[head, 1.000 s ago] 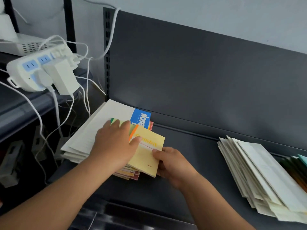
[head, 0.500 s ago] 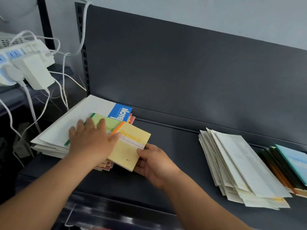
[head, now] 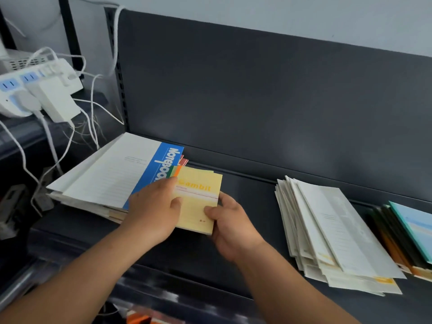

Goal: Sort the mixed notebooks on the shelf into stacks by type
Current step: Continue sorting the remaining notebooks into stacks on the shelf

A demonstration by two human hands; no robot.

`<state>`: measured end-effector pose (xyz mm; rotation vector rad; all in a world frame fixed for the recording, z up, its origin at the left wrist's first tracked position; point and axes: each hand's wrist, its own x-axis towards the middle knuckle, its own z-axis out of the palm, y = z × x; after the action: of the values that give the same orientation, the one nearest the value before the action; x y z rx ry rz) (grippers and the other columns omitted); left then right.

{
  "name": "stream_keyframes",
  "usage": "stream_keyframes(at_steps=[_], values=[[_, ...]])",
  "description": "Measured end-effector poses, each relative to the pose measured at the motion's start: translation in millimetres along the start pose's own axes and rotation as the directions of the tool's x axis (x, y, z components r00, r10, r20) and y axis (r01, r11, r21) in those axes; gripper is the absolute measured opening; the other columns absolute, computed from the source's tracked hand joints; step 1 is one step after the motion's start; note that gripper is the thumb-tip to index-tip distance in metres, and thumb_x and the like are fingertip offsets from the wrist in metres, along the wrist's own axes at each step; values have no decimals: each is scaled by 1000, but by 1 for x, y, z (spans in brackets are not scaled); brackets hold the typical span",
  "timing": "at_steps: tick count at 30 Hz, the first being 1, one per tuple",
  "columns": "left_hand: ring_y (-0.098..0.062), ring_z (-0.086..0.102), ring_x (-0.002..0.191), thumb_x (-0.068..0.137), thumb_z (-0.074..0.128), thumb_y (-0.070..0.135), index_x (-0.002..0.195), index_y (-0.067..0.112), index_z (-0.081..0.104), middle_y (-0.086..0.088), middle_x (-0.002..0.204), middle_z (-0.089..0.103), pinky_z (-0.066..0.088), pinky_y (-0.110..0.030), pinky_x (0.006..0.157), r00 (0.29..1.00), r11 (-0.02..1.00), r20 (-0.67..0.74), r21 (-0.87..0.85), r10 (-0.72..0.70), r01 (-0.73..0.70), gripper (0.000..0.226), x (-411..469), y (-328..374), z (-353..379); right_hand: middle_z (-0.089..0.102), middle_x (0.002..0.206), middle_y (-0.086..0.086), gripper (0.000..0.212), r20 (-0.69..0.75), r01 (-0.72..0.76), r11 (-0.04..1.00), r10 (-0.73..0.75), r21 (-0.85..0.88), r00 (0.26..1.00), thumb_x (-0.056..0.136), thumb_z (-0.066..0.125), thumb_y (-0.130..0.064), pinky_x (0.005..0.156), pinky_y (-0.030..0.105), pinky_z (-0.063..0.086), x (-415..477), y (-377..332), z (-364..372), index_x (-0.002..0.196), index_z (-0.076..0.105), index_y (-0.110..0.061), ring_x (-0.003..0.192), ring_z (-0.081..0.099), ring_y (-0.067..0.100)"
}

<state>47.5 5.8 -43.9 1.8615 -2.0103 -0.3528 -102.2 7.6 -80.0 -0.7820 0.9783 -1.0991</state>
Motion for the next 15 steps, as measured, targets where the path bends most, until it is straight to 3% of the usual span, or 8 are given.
stream_keyframes(at_steps=[3, 6, 9, 12, 15], values=[[-16, 47, 121, 99, 45, 31, 139, 25, 39, 5, 134, 50, 40, -40, 102, 999, 994, -39, -104, 36, -40, 42, -5, 27, -6, 72, 115, 9, 38, -43, 39, 999, -39, 6, 998, 96, 39, 9, 86, 38, 57, -16, -21, -19, 123, 59, -8, 108, 67, 27], [-14, 43, 124, 99, 44, 34, 145, 25, 30, 7, 141, 42, 38, -33, 97, 996, 976, -37, -202, 80, -86, 48, -11, 63, -7, 72, 116, 9, 38, -56, 107, 994, -106, 7, 993, 96, 39, 9, 86, 38, 57, -37, -46, -44, 123, 60, -7, 109, 67, 27], [-5, 49, 102, 99, 45, 35, 147, 29, 26, 13, 125, 48, 44, -24, 78, 994, 913, 27, -399, 107, -87, 51, -13, 98, 2, 73, 112, 7, 37, -100, 165, 986, -166, -19, 981, 96, 39, 9, 82, 35, 57, -64, -70, -76, 121, 61, -9, 104, 69, 24], [-5, 58, 96, 99, 49, 24, 146, 30, 31, 11, 119, 58, 47, -23, 71, 990, 782, 102, -623, 99, -14, 50, -12, 137, 15, 75, 109, 4, 37, -183, 184, 979, -198, -90, 963, 96, 38, 9, 77, 31, 57, -94, -87, -117, 115, 63, -12, 101, 70, 20], [-1, 60, 88, 96, 51, 13, 143, 29, 36, 11, 104, 64, 44, -18, 64, 976, 742, 137, -670, 170, -35, 51, -17, 182, 35, 73, 111, 2, 39, -341, 176, 960, -244, -219, 908, 95, 41, 10, 90, 40, 55, -120, -99, -163, 111, 64, -18, 107, 66, 24]])
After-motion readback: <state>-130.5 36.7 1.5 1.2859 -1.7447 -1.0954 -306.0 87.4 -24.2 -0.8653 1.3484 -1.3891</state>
